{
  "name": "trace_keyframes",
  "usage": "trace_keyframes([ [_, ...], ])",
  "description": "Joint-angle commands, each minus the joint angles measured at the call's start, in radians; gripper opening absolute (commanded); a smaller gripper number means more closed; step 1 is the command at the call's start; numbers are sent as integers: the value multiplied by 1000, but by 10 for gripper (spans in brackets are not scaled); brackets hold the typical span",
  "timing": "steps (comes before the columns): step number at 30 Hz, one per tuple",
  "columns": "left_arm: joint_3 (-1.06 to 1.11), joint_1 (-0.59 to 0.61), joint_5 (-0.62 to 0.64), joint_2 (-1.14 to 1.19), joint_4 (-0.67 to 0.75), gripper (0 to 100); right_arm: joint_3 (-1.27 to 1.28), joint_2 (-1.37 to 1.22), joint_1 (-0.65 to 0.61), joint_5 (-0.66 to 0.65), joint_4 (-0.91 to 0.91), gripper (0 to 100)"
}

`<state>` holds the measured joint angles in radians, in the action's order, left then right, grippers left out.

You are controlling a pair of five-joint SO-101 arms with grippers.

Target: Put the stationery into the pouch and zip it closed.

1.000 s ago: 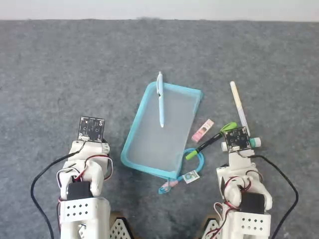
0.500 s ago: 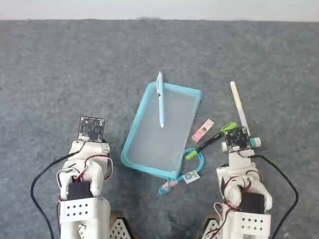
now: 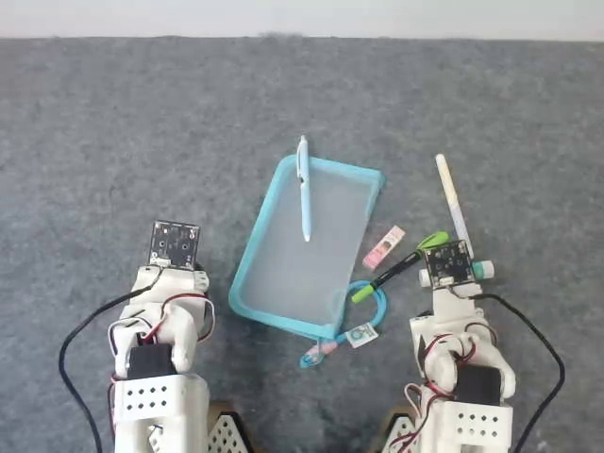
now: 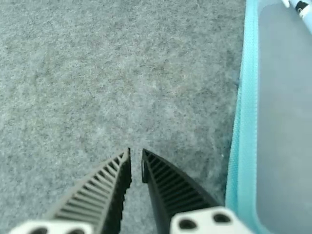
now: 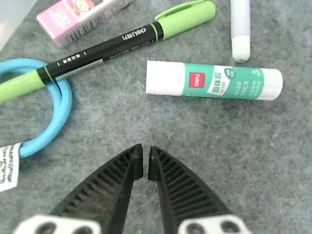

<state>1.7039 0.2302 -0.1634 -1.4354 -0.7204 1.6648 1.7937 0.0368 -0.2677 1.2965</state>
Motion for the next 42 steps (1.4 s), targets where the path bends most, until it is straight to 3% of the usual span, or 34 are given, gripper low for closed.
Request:
trace_keyframes([
  [1, -12, -8, -8, 11, 9, 43, 18, 19, -90, -14, -4, 30],
  [4, -12, 0, -8, 11, 8, 42, 18, 19, -148, -15, -1, 30],
  [20, -77, 17, -9, 9, 5, 43, 18, 19, -154, -15, -8, 34],
  [27, -268, 153, 127, 9, -89, 43, 8, 19, -148, -78, -232, 32],
  [37, -234, 118, 124, 11, -130, 44, -196, 5, -157, -92, -153, 29],
  [42, -199, 120, 124, 11, -104, 45, -308, -114, -254, -89, -160, 29],
])
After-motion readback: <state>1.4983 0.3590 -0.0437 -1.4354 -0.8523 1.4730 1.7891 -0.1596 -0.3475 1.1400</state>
